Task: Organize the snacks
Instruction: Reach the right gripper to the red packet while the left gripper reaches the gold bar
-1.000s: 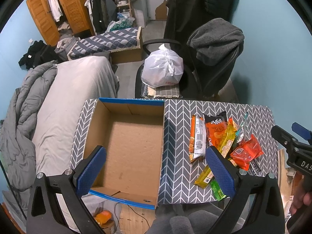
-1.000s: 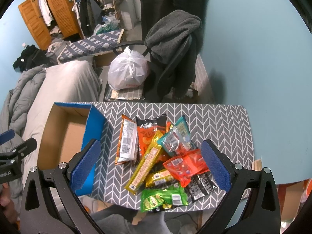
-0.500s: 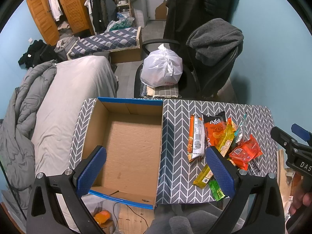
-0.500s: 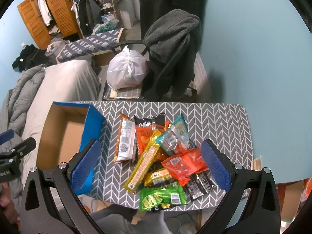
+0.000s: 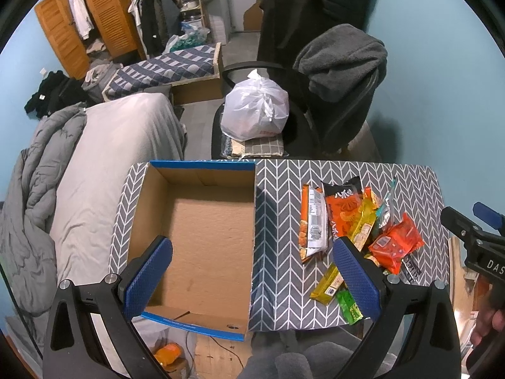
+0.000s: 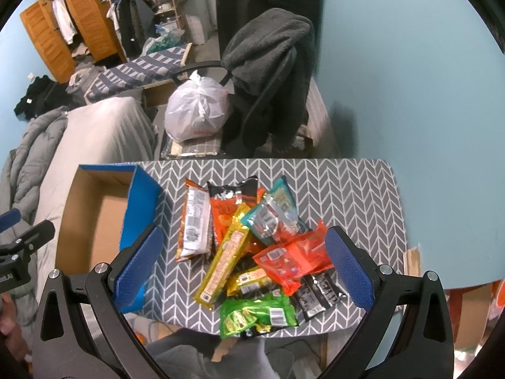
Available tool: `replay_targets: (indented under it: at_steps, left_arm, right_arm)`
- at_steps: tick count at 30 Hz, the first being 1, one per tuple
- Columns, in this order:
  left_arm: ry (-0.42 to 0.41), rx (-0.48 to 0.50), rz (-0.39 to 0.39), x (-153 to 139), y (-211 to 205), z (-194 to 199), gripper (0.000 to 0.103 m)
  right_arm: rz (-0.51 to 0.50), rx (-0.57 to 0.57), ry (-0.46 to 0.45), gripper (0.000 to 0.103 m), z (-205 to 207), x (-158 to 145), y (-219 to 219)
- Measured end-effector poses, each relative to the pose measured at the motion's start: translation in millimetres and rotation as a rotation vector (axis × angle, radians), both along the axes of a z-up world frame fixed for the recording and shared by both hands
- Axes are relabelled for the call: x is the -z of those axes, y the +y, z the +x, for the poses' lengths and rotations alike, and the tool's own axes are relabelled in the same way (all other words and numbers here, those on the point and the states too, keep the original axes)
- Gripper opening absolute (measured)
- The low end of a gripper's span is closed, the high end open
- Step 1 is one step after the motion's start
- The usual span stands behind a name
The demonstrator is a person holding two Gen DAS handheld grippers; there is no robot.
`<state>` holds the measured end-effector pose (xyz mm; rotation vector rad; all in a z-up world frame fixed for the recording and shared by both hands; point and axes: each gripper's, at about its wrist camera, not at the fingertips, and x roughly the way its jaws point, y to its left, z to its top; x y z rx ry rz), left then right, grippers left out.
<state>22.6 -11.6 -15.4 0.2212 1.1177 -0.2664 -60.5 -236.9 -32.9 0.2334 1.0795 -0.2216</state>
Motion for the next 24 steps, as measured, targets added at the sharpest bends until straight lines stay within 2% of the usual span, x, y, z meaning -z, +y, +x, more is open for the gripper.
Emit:
replay_targets:
  at_steps: [13, 24]
  left_arm:
    - [-0.01, 0.133, 0.012, 20, -40, 19, 0.103]
    - [0.052, 0.251, 0.001, 69, -90, 19, 0.102]
  right_arm:
    - [0.028, 0.138, 0.104, 0.101, -15, 36, -67]
    - [0.116, 0.272, 0.194, 0.101, -15, 89, -108]
